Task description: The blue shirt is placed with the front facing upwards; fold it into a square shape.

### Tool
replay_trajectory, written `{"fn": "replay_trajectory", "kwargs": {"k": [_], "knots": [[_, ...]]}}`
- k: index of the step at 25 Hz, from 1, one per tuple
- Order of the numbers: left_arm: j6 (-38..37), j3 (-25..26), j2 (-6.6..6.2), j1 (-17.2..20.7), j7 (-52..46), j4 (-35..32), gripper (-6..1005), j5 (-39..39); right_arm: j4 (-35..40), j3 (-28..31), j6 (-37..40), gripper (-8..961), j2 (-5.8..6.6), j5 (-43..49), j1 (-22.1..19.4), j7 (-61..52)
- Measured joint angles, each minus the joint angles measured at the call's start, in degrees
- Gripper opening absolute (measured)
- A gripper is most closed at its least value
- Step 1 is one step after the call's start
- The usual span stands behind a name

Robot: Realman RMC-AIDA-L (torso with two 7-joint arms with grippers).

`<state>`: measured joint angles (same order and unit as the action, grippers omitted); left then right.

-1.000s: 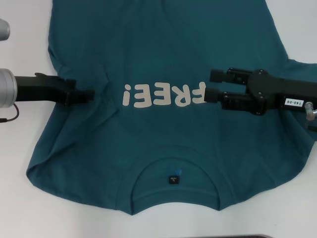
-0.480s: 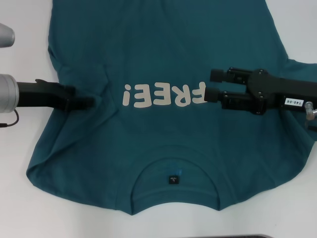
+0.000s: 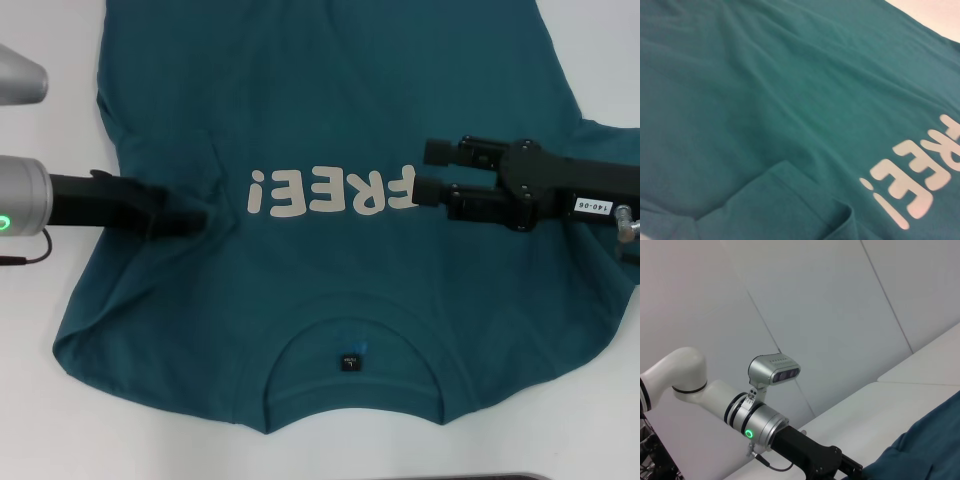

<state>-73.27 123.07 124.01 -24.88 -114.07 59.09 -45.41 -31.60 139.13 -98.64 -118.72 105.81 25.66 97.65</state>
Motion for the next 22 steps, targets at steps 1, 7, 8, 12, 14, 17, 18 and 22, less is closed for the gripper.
{"fn": "replay_trajectory", "kwargs": {"k": [1,7,8,12,14,17,18,22], "knots": [[-0.47,-0.33,0.00,-0.03,0.00,0.03,647,-0.01,0.00,0.00,-0.03,760,0.00,0.00,0.00,0.03],[-3.23,-1.55,0.09,-0.22,0.00,0.48,649,-0.24,0.05,0.00,-0.15,760,0.01,0.01,0.00,0.15],[-3.72,-1.55,0.09,-0.26,0.00,0.49,650,-0.35,0.07,0.00,-0.17,760,0.02,0.00,0.00,0.16],[-6.12,-1.66,0.09,-0.46,0.10,0.57,651,-0.98,0.13,0.00,-0.21,760,0.07,0.01,-0.15,0.20],[-6.98,-1.77,0.10,-0.50,0.15,0.59,652,-1.16,0.14,0.00,-0.23,760,0.08,0.01,-0.23,0.23],[-10.42,-1.86,0.13,-0.52,0.42,0.62,653,-3.17,0.14,0.00,-0.25,760,0.09,0.01,-0.33,0.26],[-10.42,-1.86,0.13,-0.52,0.42,0.62,654,-3.17,0.13,0.00,-0.25,760,0.09,0.01,-0.38,0.26],[-13.81,-1.13,-0.09,-0.15,1.71,2.01,655,-6.79,-0.11,0.05,-0.23,759,0.09,0.01,-0.43,0.16]]}}
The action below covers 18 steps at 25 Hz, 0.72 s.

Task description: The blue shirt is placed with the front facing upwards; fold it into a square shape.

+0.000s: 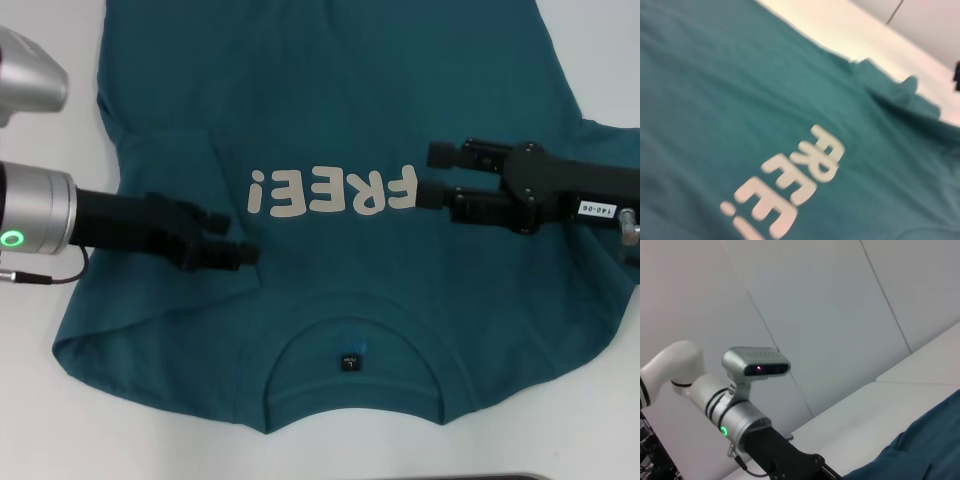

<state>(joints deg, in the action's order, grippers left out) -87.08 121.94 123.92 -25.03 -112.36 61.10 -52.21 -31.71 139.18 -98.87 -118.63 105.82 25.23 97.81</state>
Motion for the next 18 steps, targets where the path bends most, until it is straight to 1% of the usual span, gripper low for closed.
{"fn": "replay_trajectory", "kwargs": {"k": [2,5,11,18], "knots": [[-1.07,0.22,-0.05,0.27,0.40,0.75,656,-1.68,-0.14,0.46,0.10,759,0.02,0.00,-0.01,-0.24],[-2.57,1.62,-0.07,0.54,1.50,0.95,657,-4.26,-0.25,2.10,0.12,759,0.56,0.00,-0.15,-0.53],[-4.66,7.41,-0.10,2.34,4.84,0.08,659,-11.97,-2.55,5.00,0.19,759,2.80,0.11,-2.00,-4.09],[-4.80,15.76,-0.20,2.66,5.69,-4.07,662,-16.25,-8.34,6.48,0.79,759,5.73,1.28,-5.43,-11.79]]}}
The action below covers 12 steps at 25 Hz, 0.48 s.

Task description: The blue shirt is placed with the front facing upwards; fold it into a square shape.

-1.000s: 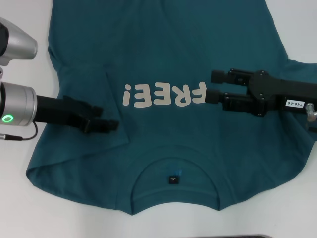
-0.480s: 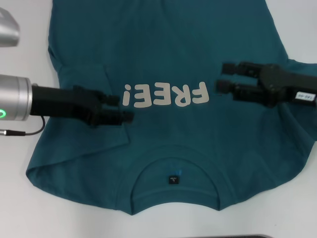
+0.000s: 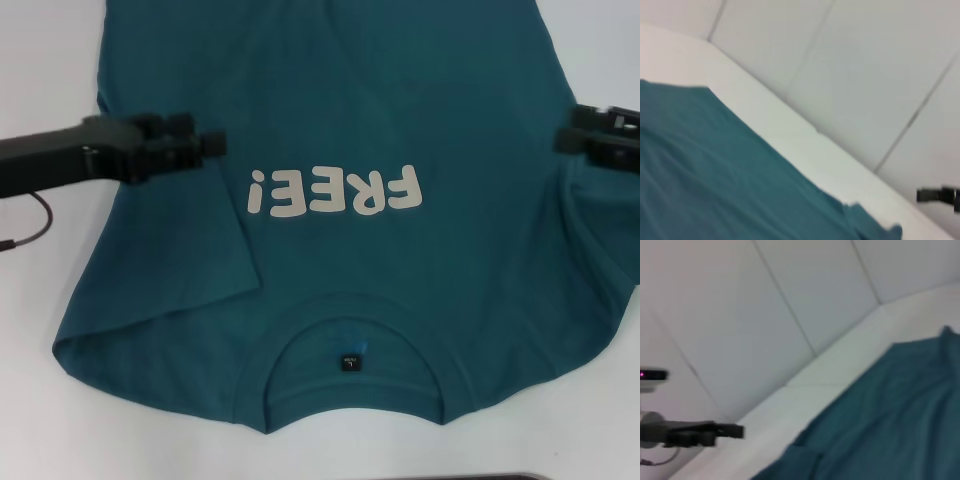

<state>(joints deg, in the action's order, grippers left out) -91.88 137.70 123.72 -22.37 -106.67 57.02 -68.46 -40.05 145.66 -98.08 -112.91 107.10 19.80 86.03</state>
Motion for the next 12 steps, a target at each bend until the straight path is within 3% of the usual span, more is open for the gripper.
{"fn": "replay_trajectory", "kwargs": {"k": [3,5,8,12], "knots": [[0.02,1.71,0.01,0.03,0.84,-1.31,663,-0.89,-3.20,1.68,1.86,759,1.17,3.36,-1.21,-5.78],[0.17,1.85,0.02,0.14,1.11,-1.57,742,-0.98,-5.29,3.09,2.99,759,1.49,6.50,-1.60,-9.82],[0.41,1.60,0.11,0.36,2.56,-1.81,860,-0.93,-9.01,6.75,3.41,759,1.67,12.07,-1.81,-15.79],[0.54,1.56,0.00,-0.03,3.74,-3.77,884,-0.80,-13.54,12.12,3.65,759,1.78,18.92,-1.96,-22.82]]}}
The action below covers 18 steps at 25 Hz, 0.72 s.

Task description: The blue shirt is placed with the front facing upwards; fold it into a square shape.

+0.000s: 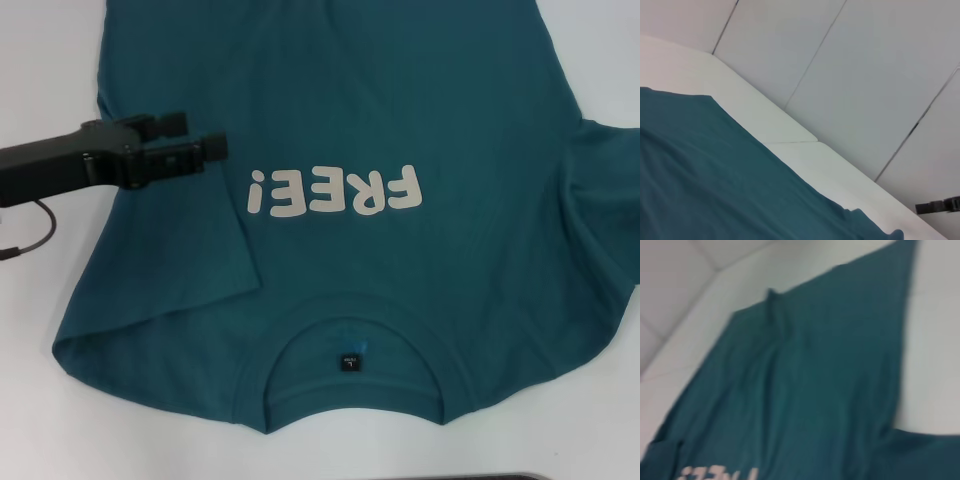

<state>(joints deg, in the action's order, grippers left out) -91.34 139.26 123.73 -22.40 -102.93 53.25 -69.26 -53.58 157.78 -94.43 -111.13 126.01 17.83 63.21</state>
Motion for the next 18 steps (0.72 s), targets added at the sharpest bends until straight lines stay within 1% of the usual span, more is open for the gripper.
{"fn": "replay_trajectory", "kwargs": {"k": [3,6,8,14,18], "knots": [[0.10,-0.22,-0.08,-0.72,0.35,-1.07,903,0.86,-0.85,2.41,0.44,759,0.40,2.78,-0.09,-3.55],[0.20,-0.25,-0.18,-1.53,0.71,-2.32,907,1.78,-0.89,2.90,1.47,759,0.71,4.35,-0.52,-6.46],[0.29,-0.25,-0.21,-1.77,1.24,-3.03,906,2.23,-0.65,2.93,2.26,759,0.69,5.20,-0.84,-7.59],[0.99,-0.21,-0.25,-1.99,2.56,-3.83,903,2.47,2.35,2.98,5.00,758,0.06,6.28,-1.27,-7.72],[1.13,-0.21,-0.25,-2.07,2.57,-3.85,904,2.53,3.95,2.95,7.37,758,-0.72,6.30,-1.20,-6.89]]}}
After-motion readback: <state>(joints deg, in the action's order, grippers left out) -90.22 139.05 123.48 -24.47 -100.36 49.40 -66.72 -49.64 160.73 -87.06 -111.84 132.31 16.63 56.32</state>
